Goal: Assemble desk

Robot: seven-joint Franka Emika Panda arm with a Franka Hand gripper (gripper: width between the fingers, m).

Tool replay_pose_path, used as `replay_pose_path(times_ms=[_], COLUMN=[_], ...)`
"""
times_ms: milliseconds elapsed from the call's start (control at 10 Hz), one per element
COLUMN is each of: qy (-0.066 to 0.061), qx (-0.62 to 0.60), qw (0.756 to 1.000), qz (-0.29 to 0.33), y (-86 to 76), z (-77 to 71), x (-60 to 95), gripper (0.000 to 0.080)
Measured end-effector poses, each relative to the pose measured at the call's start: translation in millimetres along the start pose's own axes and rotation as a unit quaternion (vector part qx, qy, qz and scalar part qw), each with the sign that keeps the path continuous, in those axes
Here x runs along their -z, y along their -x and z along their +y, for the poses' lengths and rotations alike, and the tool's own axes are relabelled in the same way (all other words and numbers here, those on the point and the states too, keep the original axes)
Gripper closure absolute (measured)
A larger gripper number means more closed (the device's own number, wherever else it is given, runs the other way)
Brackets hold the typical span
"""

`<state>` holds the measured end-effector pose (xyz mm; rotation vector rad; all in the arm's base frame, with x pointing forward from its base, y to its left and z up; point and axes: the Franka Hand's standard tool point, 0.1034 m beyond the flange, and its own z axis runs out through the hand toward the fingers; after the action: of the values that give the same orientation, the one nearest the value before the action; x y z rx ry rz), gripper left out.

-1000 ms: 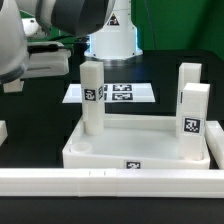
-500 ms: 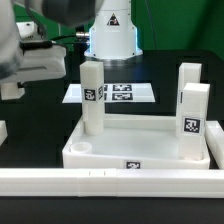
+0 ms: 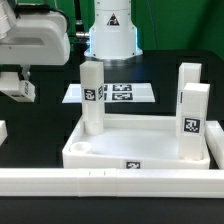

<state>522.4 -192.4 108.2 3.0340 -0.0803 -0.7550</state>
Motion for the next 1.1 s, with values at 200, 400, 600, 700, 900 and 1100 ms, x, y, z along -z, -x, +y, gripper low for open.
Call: replay_pose_path(times_ms=[200,400,600,700,900,1100], qy=[0.012,-0.021,-0.028,-0.019,0.003,-0.015], qx=[-0.003,-0.034,-0.056,-0.057,-0.062,-0.075], qw=[0.997,0.992,0.979,0.974,0.956,0.942], qz=[0.082,0.123,0.193,0.22,0.286,0.326], y=[-8.0,-10.7,-25.0,-26.6,-29.3,-31.7], z=[4.2,-11.8,-18.7,-15.3,-8.4,-26.9], x=[5.4,31.4,45.8,45.3,45.4,61.7], gripper=[0.0511,0.0511,0.0511,0.0511,0.0511,0.0511])
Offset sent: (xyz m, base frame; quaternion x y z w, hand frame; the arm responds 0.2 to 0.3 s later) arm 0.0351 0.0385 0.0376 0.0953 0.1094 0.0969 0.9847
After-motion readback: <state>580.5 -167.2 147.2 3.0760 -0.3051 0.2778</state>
